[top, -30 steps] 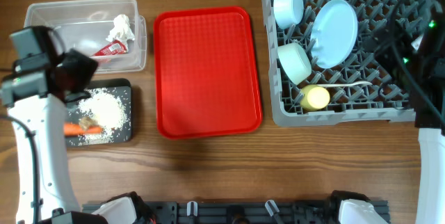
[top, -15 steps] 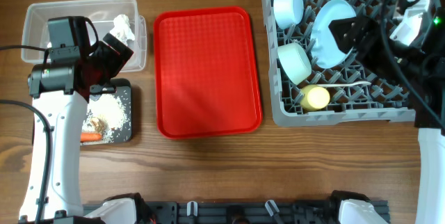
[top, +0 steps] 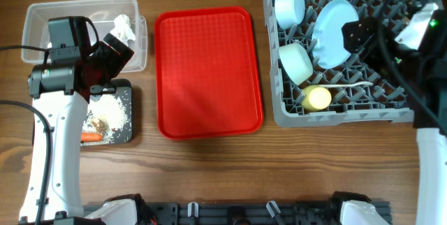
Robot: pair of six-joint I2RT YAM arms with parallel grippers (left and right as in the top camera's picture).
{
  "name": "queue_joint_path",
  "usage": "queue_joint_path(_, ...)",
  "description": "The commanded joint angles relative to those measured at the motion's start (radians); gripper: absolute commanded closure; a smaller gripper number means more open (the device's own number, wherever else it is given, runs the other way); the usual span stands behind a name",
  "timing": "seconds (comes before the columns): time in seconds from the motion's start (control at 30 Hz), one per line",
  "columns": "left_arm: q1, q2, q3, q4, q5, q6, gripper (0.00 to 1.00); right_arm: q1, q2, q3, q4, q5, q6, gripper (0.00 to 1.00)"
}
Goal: Sort waste into correct bins and load items into the dishwasher rack
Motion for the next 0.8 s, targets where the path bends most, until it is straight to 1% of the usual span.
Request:
queue_joint_path(0.0,-0.003,0.007,0.005,0.003,0.008,0.005,0.00,0.061,-0.111,-0.158,0.139,0.196,-0.150,0.00)
queue_joint_path(0.13,-0.004,0.007,0.005,0.003,0.008,0.005,0.00,0.084,-0.274,-0.406,0.399,0.214,-0.149,0.00)
queue_joint_path(0.17,-0.004,0.007,0.005,0.003,0.008,0.005,0.00,0.084,-0.348,-0.515,0.500,0.204,-0.146,0.00)
queue_joint_path(0.2,-0.004,0.007,0.005,0.002,0.008,0.005,0.00,0.084,-0.403,-0.591,0.563,0.205,-0.137,0.00)
queue_joint_path(0.37,-0.004,0.007,0.005,0.003,0.008,0.005,0.00,0.084,-0.649,-0.924,0.790,0.267,-0.058,0.00)
queue_joint_path(0.43,-0.003,0.007,0.005,0.003,0.008,0.005,0.00,0.084,-0.745,-1.062,0.882,0.303,0.008,0.00)
queue_joint_path(0.5,-0.004,0.007,0.005,0.003,0.008,0.005,0.00,0.084,-0.816,-1.157,0.927,0.311,0.055,0.00)
queue_joint_path(0.63,-0.004,0.007,0.005,0.003,0.008,0.005,0.00,0.084,-0.916,-1.280,0.965,0.309,0.080,0.01)
queue_joint_path(0.7,-0.003,0.007,0.005,0.003,0.008,0.005,0.00,0.084,-0.952,-1.313,0.964,0.309,0.072,0.00)
queue_joint_path(0.77,-0.004,0.007,0.005,0.003,0.008,0.005,0.00,0.084,-0.984,-1.337,0.964,0.296,0.024,0.00)
